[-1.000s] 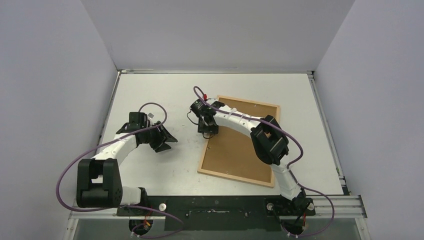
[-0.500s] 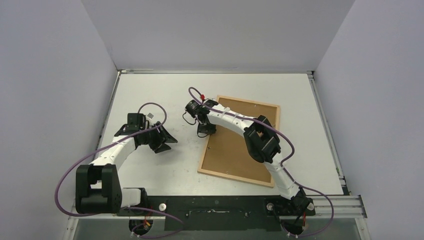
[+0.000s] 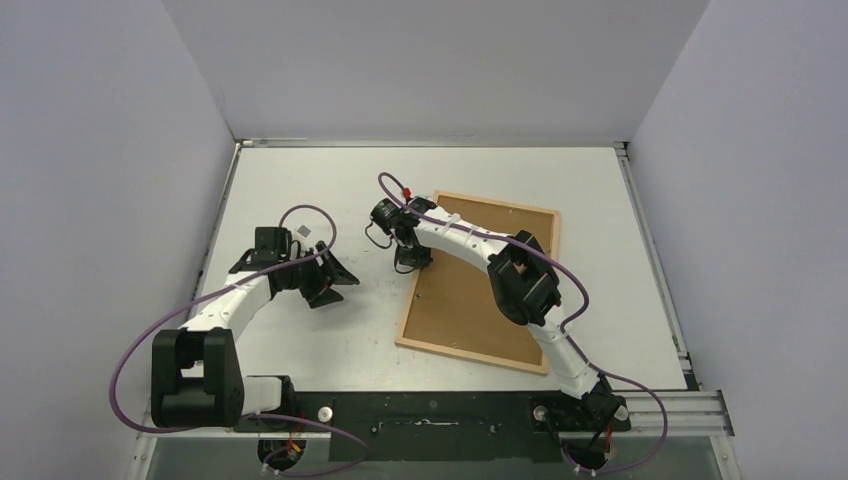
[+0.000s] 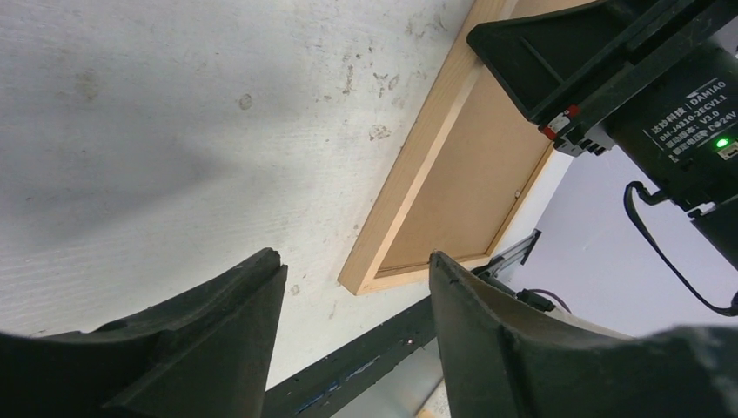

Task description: Put the photo into the frame

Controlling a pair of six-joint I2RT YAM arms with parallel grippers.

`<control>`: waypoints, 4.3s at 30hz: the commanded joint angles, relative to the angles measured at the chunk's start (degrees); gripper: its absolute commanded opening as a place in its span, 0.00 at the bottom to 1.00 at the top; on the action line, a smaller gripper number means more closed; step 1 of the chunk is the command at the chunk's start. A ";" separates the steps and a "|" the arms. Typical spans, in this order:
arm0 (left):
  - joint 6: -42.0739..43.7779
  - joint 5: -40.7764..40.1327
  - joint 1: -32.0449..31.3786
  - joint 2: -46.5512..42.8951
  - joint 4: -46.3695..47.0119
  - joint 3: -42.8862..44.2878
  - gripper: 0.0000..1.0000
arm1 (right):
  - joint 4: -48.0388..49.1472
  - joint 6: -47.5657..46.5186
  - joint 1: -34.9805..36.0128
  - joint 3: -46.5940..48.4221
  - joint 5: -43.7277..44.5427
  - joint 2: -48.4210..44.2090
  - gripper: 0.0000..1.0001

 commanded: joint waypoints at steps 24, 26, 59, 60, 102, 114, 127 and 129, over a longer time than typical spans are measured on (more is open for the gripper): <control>-4.77 20.52 -7.88 4.49 23.91 -0.52 0.73 | 15.85 6.39 -1.64 -3.14 -10.15 -16.71 0.00; -2.55 21.20 -7.88 4.26 21.90 0.24 0.72 | 16.96 7.22 -1.72 -3.09 -10.56 -17.13 0.00; -0.96 13.97 -11.19 -0.43 21.32 2.75 0.20 | 25.60 14.40 -2.78 -5.83 -17.86 -19.21 0.00; -0.37 13.30 -11.22 -1.21 20.32 3.37 0.18 | 25.19 14.40 -2.85 -5.75 -17.59 -19.25 0.01; 44.17 -11.49 -18.77 0.49 -17.13 53.31 0.00 | 28.74 14.76 -11.75 -12.49 -15.18 -41.29 0.93; 50.84 -12.41 -24.78 -7.00 -8.62 41.83 0.00 | 12.00 18.71 -11.88 -6.27 -16.73 -38.25 0.82; 54.81 -22.86 -33.19 -6.31 -6.04 41.85 0.00 | 1.99 19.79 -12.79 -4.60 -17.49 -39.91 0.77; 56.43 -25.16 -34.71 -4.80 -7.96 44.45 0.00 | -0.78 19.96 -13.51 -3.59 -17.97 -39.97 0.72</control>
